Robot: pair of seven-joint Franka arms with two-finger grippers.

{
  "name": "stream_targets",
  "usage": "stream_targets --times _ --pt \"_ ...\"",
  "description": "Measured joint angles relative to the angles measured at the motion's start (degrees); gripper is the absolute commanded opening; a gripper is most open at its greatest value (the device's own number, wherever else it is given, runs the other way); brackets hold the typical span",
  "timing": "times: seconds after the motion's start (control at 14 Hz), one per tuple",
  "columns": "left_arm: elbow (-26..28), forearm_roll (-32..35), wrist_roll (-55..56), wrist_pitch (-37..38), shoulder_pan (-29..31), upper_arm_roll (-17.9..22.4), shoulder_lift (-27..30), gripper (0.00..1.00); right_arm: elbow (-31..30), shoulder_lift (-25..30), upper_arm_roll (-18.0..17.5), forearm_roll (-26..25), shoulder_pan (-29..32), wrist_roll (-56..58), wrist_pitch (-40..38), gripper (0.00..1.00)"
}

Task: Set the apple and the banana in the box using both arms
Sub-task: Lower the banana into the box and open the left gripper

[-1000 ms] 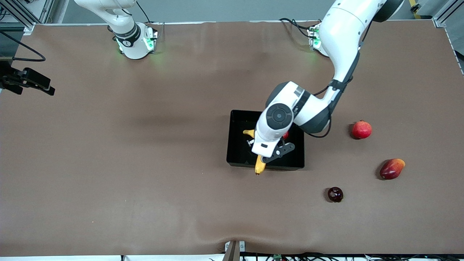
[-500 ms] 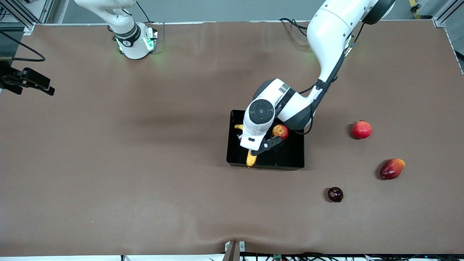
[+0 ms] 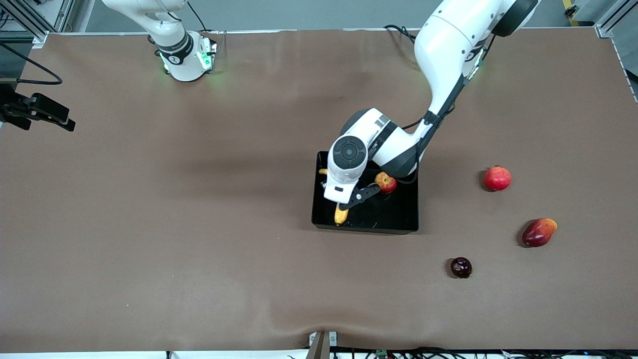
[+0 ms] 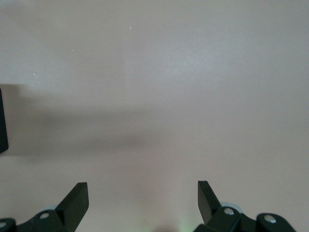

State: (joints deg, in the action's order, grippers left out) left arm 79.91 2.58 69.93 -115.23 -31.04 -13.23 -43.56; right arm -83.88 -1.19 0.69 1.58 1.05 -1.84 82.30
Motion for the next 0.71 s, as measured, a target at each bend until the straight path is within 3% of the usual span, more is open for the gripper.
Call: stream_targets --times 0.29,0.36,0.43,0.71 --pt "0.0 0.2 0.6 -0.1 -1.1 0.1 -1.9 0.0 0.0 0.0 0.0 0.0 0.0 0.0 0.0 1.0" --pt "0.0 0.5 0.9 -0.1 -1.2 0.1 -2.3 0.41 0.0 0.0 0.0 0.0 0.0 0.0 0.0 1.0" --pt "0.0 0.7 1.0 -0.2 -1.2 0.1 -2.6 0.99 0.0 0.0 0.0 0.0 0.0 0.0 0.0 1.0" --pt "-0.8 1.7 1.0 -0.6 -1.1 2.4 -2.9 1.0 0.0 0.0 0.0 0.0 0.0 0.0 0.0 1.0"
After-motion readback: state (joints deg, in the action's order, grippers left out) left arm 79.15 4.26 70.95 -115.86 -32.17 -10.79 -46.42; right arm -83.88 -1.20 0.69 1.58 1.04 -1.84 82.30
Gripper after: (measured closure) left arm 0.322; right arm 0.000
